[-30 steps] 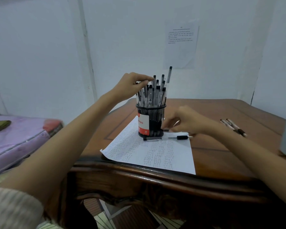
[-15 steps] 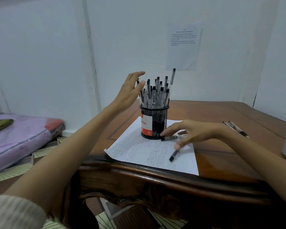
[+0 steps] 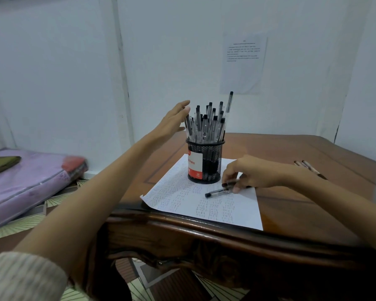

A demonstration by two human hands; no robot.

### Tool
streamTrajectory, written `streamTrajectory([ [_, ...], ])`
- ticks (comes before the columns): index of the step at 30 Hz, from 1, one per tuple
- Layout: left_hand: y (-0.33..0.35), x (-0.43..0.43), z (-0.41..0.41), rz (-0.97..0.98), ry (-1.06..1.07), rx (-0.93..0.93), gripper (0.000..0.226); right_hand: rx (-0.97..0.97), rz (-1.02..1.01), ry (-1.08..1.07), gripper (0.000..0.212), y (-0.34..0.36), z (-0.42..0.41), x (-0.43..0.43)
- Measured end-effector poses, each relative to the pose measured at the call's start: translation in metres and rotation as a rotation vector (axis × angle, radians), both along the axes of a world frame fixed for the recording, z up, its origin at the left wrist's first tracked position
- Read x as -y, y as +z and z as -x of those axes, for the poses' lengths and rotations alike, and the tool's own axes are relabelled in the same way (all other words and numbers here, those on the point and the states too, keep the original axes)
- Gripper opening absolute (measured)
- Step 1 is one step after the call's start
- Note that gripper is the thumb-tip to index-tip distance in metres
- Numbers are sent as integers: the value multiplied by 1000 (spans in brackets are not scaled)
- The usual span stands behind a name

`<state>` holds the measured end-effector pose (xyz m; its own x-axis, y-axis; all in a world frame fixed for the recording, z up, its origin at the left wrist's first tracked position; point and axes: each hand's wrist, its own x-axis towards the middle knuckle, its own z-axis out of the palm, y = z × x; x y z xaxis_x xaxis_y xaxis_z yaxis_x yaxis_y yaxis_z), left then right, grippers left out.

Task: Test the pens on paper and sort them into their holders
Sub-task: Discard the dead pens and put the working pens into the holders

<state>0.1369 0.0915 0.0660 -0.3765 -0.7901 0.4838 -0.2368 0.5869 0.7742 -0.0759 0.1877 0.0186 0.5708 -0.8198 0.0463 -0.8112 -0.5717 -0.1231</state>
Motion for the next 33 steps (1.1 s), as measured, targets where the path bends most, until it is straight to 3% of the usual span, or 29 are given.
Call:
streamTrajectory([
  [2, 2, -4, 3, -55, -33, -34, 44, -6, 80, 27, 17, 4, -2, -4],
  [4, 4, -7, 4, -99, -62, -70, 45, 114, 215, 23, 14, 17, -1, -8],
  [6, 6, -8, 2, -141, -80, -110, 46, 433, 300, 22, 19, 42, -2, -15],
  [9, 7, -9, -1, -198, -107, -168, 45, 1027, 225, 187, 30, 88, -14, -29],
  [12, 5, -7, -3, -205, -117, -175, 46, 1261, 241, 271, 19, 122, -37, -29],
  [15, 5, -6, -5, -215, -121, -168, 45, 1392, 246, 215, 14, 135, -64, -12],
  [17, 8, -10, -6, -217, -117, -163, 45, 1413, 208, 129, 17, 135, -77, 1],
  [25, 10, -15, -8, -232, -140, -189, 45, 1202, 155, -175, 35, 108, -73, 31],
  [29, 6, -18, -3, -207, -99, -206, 44, 914, 312, -258, 46, 98, -64, 35],
  [33, -5, -20, 6, -163, -21, -252, 43, 761, 435, -280, 31, 91, -63, 39],
])
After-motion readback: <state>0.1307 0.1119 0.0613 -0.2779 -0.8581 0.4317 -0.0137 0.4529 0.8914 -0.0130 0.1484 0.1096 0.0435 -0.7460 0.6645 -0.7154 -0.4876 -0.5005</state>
